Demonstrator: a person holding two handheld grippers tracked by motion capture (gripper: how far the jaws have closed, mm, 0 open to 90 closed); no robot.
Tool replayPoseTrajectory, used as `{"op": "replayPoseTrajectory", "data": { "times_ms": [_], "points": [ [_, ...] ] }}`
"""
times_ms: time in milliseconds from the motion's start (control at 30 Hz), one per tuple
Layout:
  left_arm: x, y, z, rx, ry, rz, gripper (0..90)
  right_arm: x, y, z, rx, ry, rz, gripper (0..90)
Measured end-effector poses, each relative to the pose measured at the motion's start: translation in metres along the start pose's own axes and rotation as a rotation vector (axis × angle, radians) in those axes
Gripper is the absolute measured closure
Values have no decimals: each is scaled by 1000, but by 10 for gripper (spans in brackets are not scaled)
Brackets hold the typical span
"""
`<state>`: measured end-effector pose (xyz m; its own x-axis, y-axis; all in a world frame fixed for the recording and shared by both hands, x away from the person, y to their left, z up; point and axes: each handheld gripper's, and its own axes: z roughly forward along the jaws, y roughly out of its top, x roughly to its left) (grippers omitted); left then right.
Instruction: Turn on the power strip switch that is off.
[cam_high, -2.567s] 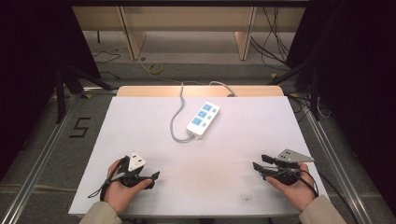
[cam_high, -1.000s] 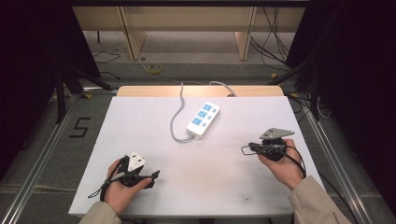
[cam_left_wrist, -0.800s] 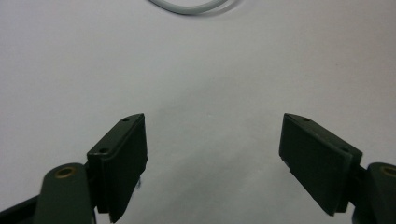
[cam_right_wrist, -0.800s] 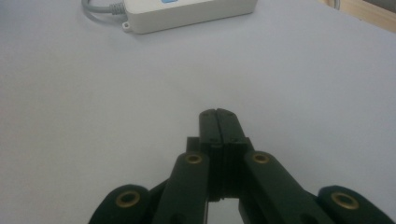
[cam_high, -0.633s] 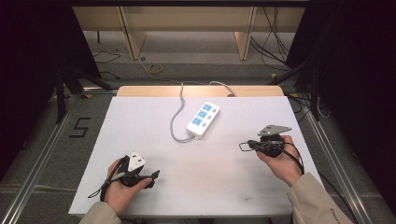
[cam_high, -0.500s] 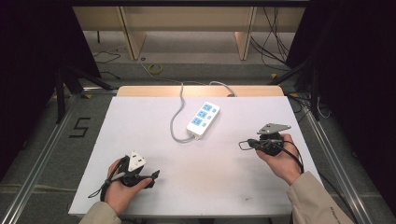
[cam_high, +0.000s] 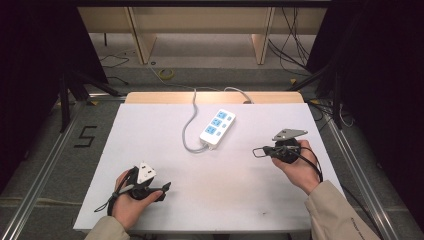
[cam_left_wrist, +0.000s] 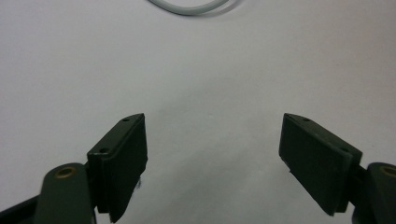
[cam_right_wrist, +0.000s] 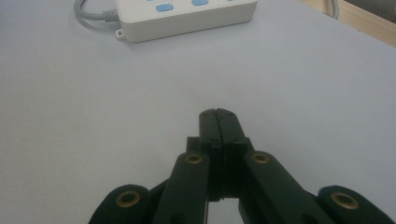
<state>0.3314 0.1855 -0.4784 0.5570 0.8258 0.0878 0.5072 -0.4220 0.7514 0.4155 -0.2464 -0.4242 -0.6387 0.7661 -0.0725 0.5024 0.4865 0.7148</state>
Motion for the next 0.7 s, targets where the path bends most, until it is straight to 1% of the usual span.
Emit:
{"op": "replayPoseTrajectory", "data": {
  "times_ms": [167, 500, 700],
  "points": [
    [0, 0, 0, 0, -1, 0, 234, -1, 4, 1, 3, 1, -2, 900],
    [0, 0, 0, -1, 2, 2, 234, -3, 14, 4, 25, 4, -8, 900],
    [0, 0, 0, -7, 3, -4, 235, -5, 19, 6, 36, 10, -12, 900]
  ]
}}
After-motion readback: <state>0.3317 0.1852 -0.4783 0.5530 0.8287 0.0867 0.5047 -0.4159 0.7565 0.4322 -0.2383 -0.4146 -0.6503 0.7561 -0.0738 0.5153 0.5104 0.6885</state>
